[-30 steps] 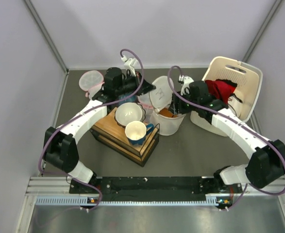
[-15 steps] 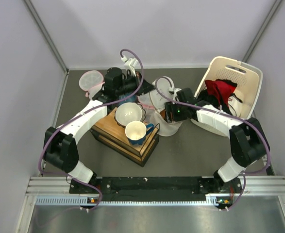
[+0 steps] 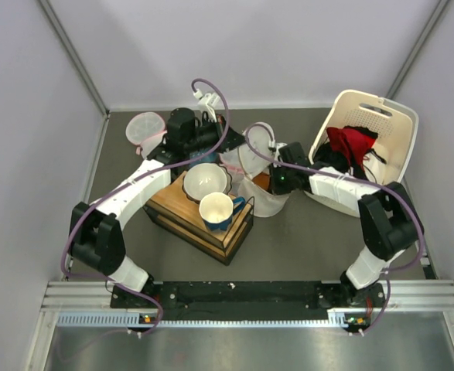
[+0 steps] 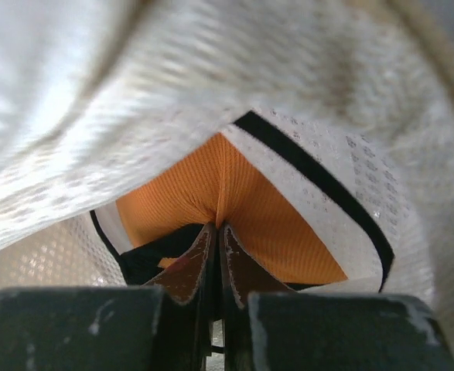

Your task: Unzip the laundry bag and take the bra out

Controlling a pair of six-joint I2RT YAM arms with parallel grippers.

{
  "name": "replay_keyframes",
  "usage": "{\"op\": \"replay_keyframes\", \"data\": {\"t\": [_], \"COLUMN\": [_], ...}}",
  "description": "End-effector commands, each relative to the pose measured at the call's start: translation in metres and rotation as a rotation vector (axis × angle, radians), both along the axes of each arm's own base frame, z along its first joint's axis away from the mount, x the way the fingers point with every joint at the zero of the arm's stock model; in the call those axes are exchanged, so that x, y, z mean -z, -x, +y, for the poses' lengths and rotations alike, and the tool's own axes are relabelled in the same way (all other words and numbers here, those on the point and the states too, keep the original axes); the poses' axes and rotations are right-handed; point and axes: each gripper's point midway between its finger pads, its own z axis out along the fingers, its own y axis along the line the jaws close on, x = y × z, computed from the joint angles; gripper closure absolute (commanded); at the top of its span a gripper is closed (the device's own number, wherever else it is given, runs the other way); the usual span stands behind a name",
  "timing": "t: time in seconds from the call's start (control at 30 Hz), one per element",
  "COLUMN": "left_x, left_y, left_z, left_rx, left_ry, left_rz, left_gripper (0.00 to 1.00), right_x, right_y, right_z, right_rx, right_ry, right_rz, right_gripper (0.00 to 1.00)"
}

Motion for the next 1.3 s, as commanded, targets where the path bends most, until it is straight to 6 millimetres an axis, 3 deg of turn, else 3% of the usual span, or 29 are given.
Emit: {"op": "replay_keyframes", "data": {"t": [0.0, 0.03, 0.27, 0.67, 1.0, 1.27], "left_x": [-0.033, -0.032, -0.028, -0.022, -0.024, -0.024], "left_y": [0.005, 0.005, 0.001, -0.003, -0.004, 0.000], "left_z": [0.004, 0.003, 0.001, -0.004, -0.006, -0.006], "left_rx": [-0.002, -0.001, 0.002, 0.016, 0.029, 0.040], "left_ry": [0.038, 0.036, 0.039, 0.037, 0.038, 0.035], "left_rz": [-0.108, -0.105, -0.092, -0.073, -0.077, -0.077], "left_gripper": [1.00, 1.00, 1.00, 1.00, 1.00, 1.00], "right_x": [-0.049, -0.068, -0.149, -0.224, -0.326, -0.384], "right_y": [-0.001, -0.002, 0.001, 0.006, 0.003, 0.001], "right_z": [0.004, 0.003, -0.002, -0.002, -0.010, -0.024], "right_rx": [-0.001, 0.007, 0.036, 0.030, 0.043, 0.090], "right_ry": [-0.064, -0.085, -0.183, -0.283, -0.346, -0.354], "right_rz": [-0.120, -0.163, -0.345, -0.488, -0.711, -0.847], "right_gripper": [1.00, 1.00, 1.00, 1.00, 1.00, 1.00]}}
